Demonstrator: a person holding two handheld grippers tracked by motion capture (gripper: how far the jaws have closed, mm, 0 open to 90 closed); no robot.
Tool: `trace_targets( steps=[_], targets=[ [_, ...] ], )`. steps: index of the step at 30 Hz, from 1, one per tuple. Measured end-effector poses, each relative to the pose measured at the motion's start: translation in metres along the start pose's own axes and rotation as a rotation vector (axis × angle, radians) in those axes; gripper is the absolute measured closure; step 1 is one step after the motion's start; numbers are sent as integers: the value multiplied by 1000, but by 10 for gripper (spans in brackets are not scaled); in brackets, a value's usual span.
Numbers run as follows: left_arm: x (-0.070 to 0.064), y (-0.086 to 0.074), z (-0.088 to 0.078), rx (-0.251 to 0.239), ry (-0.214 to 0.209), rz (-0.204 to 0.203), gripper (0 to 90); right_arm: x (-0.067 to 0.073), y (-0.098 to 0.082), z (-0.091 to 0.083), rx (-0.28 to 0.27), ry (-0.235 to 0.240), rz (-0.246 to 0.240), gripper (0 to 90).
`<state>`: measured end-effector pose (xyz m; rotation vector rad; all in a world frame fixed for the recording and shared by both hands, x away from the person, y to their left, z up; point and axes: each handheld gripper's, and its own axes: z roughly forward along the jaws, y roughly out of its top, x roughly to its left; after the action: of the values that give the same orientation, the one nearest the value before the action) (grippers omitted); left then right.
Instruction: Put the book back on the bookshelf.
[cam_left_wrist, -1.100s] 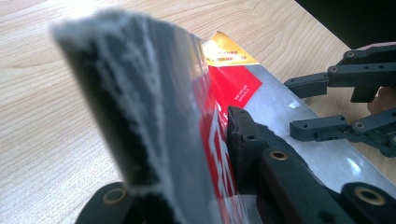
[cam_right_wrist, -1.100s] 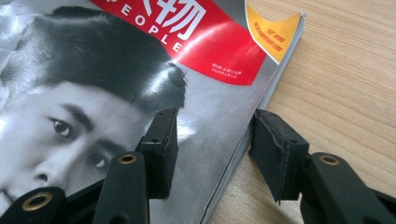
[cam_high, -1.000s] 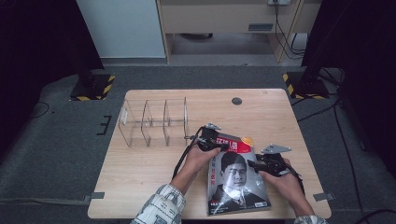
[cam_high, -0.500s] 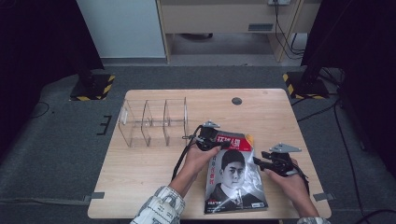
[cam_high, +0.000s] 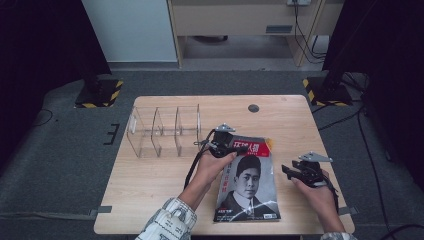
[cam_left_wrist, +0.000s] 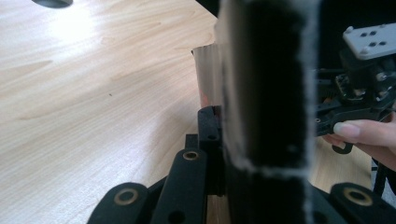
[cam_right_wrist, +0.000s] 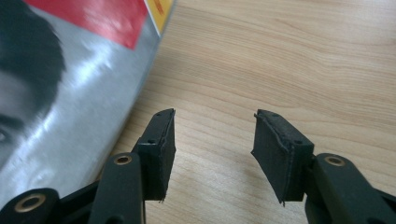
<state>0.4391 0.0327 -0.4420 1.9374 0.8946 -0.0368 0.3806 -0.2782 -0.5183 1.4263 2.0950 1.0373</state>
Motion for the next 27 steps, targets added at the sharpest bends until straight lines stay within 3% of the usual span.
trace_targets(
  steps=[11, 27],
  targets=[
    [-1, 9, -15, -46, -4, -4, 864, -4, -5, 5, 38, -47, 30, 367],
    [1, 24, -44, -122, -4, -8, 864, -8, -8, 6, 48, -75, 52, 345]
  ],
)
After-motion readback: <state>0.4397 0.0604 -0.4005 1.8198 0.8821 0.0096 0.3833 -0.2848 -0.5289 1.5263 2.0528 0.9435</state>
